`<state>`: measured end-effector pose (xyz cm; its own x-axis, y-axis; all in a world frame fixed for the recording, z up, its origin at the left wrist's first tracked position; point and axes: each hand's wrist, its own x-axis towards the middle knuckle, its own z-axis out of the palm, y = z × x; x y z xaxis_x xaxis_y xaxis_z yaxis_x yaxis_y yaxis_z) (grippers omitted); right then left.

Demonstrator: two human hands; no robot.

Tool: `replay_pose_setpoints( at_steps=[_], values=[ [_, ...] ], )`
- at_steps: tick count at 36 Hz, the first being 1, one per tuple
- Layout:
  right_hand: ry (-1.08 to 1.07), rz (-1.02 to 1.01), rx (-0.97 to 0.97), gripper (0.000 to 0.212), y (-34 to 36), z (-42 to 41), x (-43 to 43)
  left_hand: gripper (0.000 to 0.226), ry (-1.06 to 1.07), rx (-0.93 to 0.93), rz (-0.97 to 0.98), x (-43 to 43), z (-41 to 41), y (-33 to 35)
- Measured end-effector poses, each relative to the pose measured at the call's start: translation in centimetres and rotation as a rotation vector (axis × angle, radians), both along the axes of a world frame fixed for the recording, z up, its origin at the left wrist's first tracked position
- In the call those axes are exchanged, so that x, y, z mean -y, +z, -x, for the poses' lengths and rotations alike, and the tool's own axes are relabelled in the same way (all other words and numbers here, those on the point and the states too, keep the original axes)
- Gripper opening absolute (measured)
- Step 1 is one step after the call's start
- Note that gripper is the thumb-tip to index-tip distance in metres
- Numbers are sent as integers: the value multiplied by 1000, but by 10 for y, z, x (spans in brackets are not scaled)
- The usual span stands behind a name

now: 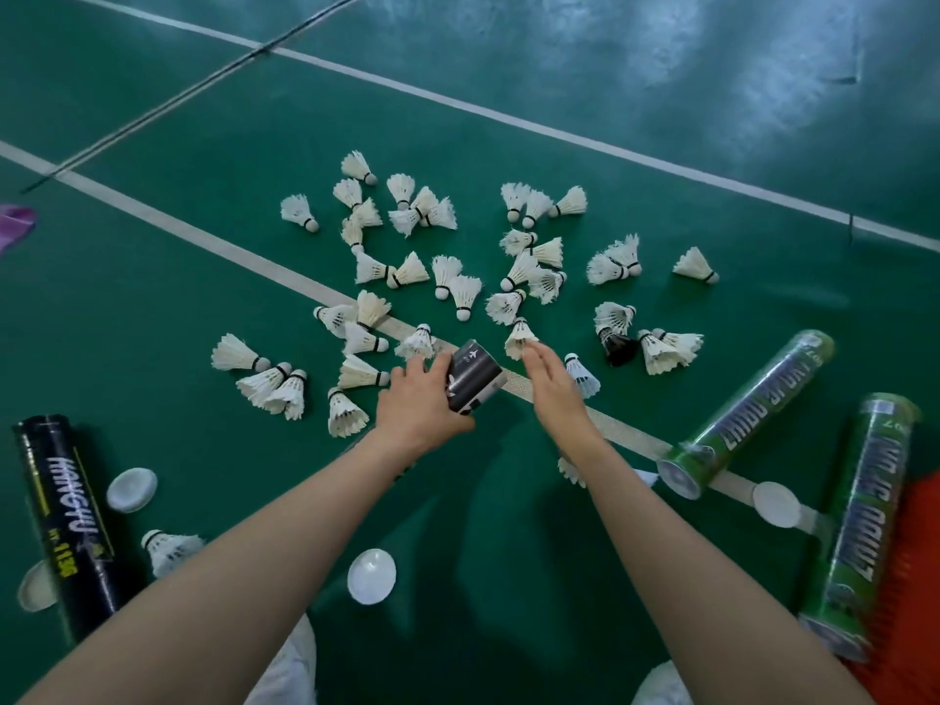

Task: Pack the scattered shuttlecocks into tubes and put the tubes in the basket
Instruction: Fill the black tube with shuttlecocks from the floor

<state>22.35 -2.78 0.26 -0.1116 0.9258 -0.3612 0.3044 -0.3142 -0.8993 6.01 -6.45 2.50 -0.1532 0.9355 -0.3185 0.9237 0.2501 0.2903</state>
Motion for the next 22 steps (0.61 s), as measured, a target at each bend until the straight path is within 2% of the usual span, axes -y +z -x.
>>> replay_pose_setpoints(
  at_steps=[6,16,19,22],
  values=[
    [45,171,194,51,-59,4,-71,86,-25,-17,73,-46,15,-46],
    [-14,312,107,63,-112,36,-139,89,-53,-2,158,-81,30,-94],
    [-62,335,77,59,-123,38,-145,91,-48,9,182,-82,33,-100],
    [-192,225,130,46,-125,35,-137,91,-32,28,211,-81,35,-101]
  ],
)
